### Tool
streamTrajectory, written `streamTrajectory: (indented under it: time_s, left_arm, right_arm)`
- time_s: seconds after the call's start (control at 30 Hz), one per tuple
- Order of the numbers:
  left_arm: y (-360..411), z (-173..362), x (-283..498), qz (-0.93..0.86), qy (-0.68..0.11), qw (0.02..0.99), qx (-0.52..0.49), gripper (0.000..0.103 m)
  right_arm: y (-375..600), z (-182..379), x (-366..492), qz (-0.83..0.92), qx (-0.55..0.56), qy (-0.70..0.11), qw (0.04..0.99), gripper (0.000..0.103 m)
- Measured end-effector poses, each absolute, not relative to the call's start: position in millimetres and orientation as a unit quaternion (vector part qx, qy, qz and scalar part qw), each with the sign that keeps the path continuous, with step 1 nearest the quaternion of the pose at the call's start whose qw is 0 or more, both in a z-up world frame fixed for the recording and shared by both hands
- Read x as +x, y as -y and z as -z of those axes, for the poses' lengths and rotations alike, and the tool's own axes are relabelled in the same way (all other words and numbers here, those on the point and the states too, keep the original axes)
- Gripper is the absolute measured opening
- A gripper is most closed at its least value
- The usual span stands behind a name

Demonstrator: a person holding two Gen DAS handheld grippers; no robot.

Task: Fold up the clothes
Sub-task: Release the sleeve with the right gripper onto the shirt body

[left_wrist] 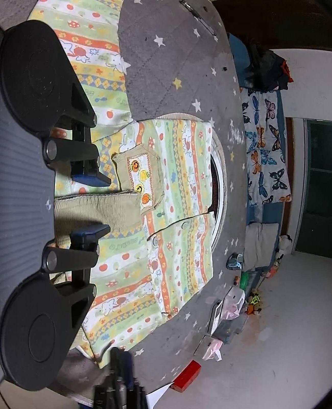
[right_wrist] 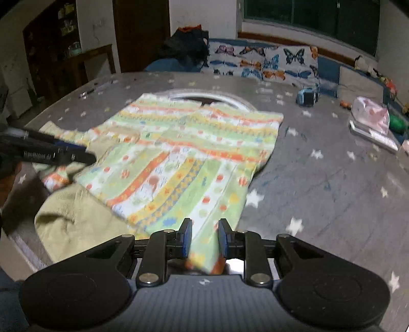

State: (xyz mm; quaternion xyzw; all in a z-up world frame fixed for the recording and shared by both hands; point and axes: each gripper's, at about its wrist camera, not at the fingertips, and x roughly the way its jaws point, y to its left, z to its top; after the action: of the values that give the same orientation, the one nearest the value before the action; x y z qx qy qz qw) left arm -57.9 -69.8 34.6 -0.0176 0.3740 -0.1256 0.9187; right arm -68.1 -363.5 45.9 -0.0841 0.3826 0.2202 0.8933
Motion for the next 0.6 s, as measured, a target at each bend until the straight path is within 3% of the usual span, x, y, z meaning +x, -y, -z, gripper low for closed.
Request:
streamTrajectory:
  time_s: [0.33, 0.6]
  left_arm:
    - [65.9, -35.8, -54.3, 0.105, -0.375, 0.921, -0.02, 0.033]
    - [71.1, -42.0, -45.0, 0.109, -0.364, 0.925, -0.02, 0.033]
  right_arm:
    - [354.2, -34.7, -7.2, -0.196, -0.067, -0.369, 0.906, 0.022]
    - [344.9, -37.5, -12.4, -0.208, -0.07, -0.365, 0.905, 0.024]
